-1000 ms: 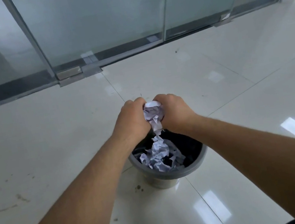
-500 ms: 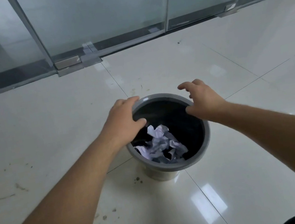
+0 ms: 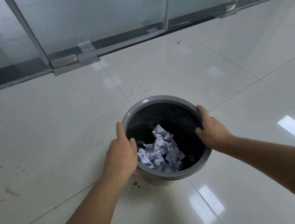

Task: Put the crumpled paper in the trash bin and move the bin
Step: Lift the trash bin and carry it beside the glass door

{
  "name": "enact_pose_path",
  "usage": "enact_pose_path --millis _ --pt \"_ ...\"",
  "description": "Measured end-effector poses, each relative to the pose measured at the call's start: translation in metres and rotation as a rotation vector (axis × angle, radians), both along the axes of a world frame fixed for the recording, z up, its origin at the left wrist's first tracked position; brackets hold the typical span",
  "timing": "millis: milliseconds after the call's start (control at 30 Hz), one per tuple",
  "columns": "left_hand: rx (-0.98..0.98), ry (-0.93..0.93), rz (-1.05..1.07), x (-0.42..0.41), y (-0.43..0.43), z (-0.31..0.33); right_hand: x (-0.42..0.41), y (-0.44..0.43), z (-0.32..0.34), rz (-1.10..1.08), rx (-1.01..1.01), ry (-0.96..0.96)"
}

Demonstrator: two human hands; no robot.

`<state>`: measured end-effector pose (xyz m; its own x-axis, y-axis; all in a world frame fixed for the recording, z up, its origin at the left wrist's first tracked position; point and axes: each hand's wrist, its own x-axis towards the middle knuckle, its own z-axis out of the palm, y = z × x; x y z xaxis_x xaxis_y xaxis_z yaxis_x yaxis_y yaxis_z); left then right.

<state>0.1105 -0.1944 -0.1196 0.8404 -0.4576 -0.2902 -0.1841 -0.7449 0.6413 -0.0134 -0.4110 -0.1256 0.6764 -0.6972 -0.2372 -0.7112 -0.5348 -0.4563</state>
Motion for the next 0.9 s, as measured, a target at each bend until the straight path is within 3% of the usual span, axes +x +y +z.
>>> enact_pose_path --millis 267,433,600,900 --pt "-0.094 -0.017 0.086 0.003 0.007 -0.004 0.010 0.004 0.009 -0.072 0.047 -0.089" --pt "-0.090 0.015 0.158 0.007 0.032 0.070 0.026 0.027 0.081 -0.037 0.109 -0.107" --pt "-0.115 0.042 0.231 0.022 0.054 0.235 0.051 0.043 0.247 0.028 0.115 -0.121" --pt "-0.205 -0.145 0.279 0.069 0.063 0.655 0.110 0.040 0.655 0.107 0.089 -0.328"
